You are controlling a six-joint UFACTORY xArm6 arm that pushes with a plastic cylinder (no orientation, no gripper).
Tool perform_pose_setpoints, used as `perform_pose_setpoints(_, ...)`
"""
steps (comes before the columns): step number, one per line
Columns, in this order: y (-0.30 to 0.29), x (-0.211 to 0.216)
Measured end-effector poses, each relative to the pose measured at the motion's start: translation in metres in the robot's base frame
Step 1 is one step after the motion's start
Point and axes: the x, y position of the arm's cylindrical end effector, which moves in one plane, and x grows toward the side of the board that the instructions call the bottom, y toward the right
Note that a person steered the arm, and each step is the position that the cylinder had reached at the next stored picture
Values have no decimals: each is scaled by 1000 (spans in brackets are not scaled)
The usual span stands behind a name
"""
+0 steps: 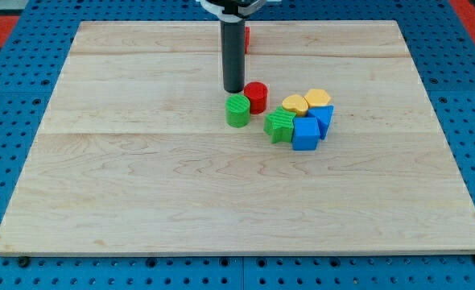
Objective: Slide the green circle to the left of the green star
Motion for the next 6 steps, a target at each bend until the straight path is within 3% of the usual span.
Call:
perform_pose_setpoints(2, -30, 0)
perform_pose_setpoints(6, -18, 25)
